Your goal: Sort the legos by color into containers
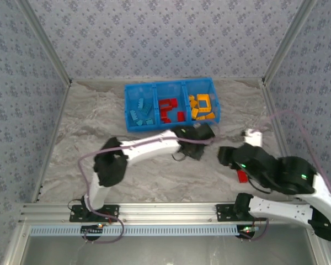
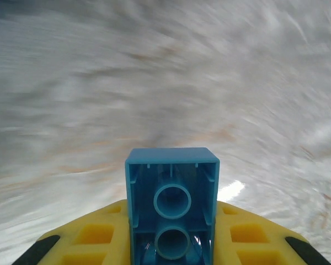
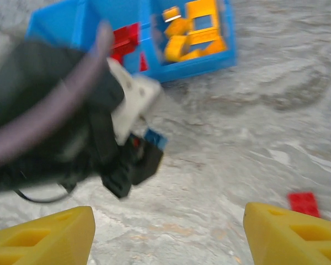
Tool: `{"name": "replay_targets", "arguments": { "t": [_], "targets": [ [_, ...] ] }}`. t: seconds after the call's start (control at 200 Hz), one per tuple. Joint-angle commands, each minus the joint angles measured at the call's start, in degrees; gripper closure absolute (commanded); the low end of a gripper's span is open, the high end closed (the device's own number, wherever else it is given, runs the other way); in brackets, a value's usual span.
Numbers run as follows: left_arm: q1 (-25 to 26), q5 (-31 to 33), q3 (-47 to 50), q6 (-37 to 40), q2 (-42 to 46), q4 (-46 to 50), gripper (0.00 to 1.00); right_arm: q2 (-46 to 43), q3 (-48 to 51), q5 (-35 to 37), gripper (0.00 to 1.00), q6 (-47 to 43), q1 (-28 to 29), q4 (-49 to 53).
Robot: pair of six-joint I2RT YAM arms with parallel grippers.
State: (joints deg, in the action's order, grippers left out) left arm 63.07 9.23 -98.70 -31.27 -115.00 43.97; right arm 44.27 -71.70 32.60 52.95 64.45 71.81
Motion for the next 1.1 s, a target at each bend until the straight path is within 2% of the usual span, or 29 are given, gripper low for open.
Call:
{"name": "replay_targets", "arguments": {
  "t": [0.0,0.09,0.23,0.345,0.48,0.675,0.959,1.024,1.094],
  "targets": [
    [-5.94,2.19,5.34,-1.57,8.92,0.4,0.77,6.36,1.75,-6.88,0.26,-13.66,-0.34,-17.55],
    [-11.32,3.01,9.04,-0.74,13.61,0.91,0.77,11.65,2.68,-11.23,0.26,-21.09,-0.36,-28.24],
    [-20.79,3.25,11.59,0.19,16.39,2.26,0.76,19.21,2.88,-13.65,0.25,-27.46,-0.39,-40.24],
    [-27.5,2.77,11.01,1.03,14.0,1.53,0.76,23.83,5.39,-14.71,0.24,-31.09,-0.8,-49.78],
    [-32.43,3.75,5.83,0.53,7.37,1.76,0.77,29.05,8.15,-15.85,0.22,-34.12,-1.93,-61.42],
    [-35.88,6.61,-4.93,-1.16,-3.4,3.9,0.77,36.59,6.32,-14.82,0.23,-34.41,-2.92,-66.32],
    [-37.25,9.2,-17.36,-3.8,-14.46,8.77,0.76,37.17,7.83,-15.39,0.22,-32.18,-3.27,-66.39],
    [-37.32,9.15,-17.67,-4.4,-15.15,8.95,0.73,36.62,8.73,-15.31,0.22,-31.55,-3.19,-66.3],
    [-37.38,8.8,-17.74,-4.72,-15.55,8.85,0.66,36.22,9.36,-15.29,0.22,-31.11,-3.32,-66.3]
  ]
}}
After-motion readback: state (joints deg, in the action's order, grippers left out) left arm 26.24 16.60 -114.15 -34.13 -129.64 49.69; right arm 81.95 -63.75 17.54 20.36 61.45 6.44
